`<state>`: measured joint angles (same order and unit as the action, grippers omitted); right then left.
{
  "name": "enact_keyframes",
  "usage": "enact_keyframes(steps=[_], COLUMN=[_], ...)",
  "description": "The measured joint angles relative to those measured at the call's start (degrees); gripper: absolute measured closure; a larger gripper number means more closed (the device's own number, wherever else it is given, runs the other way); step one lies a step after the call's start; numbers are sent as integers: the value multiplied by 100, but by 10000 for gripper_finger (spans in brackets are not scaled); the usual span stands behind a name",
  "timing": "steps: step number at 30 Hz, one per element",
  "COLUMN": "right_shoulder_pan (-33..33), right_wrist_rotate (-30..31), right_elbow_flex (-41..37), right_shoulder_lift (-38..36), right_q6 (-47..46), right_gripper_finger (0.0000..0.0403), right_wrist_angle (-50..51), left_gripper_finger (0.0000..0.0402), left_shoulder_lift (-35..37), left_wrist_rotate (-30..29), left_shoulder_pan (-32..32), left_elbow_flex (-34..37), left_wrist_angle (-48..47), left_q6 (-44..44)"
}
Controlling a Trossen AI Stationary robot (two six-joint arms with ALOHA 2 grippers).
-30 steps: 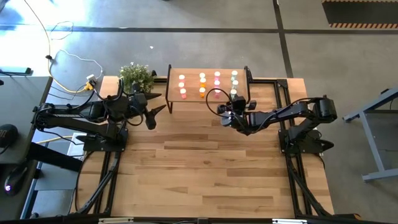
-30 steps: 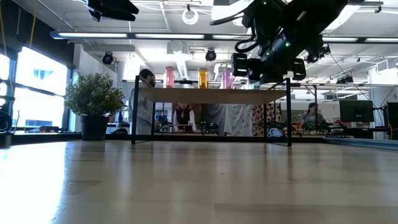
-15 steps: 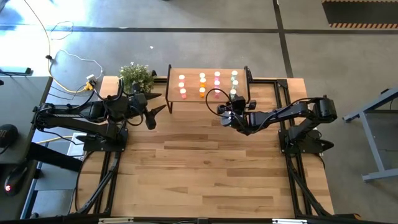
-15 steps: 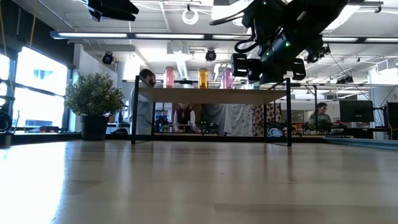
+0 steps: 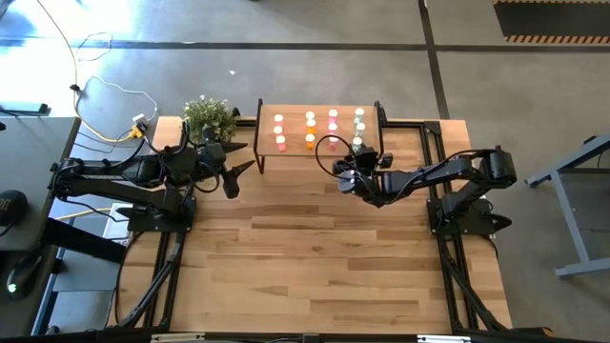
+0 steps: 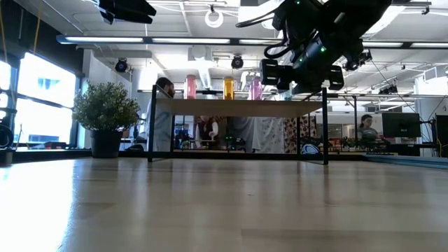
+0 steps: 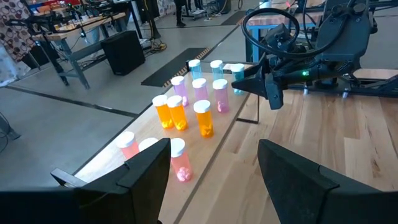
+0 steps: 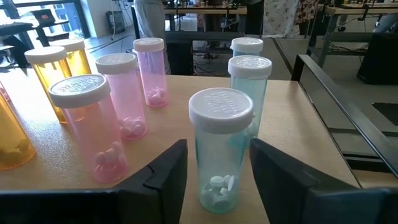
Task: Pick and place medicine bottles onto shelf by color
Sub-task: Put the blue pill bottle on the shelf aligned with the other blue pill bottles
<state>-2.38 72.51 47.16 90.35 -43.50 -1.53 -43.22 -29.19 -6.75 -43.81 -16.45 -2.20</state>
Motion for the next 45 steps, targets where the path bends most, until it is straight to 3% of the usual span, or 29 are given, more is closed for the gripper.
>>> enact_keyframes(steps=[14,27,35,38,45], right_shoulder_pan=[-1,-27,-23,-23,-23], right_wrist_rotate=[18,566,582,357,-1074], right_elbow_flex=[80,767,1205,1406,2110], right_shoulder_lift=[0,-12,-566,-869,-1591], right_q6=[-87,1102,1895,2246,2580], right_gripper_finger=[208,208,208,208,208], right_wrist_angle=[-88,-36,54,47,402], left_gripper_finger=[170,170,170,170,170], left_shoulder_lift=[0,0,4,4,4], left_wrist_rotate=[2,4,4,2,0], left_shoulder_pan=[-1,1,1,0,1], left_elbow_flex=[0,0,0,0,0], left_wrist_angle=[0,0,0,-3,-24], left_q6=[0,2,2,2,4])
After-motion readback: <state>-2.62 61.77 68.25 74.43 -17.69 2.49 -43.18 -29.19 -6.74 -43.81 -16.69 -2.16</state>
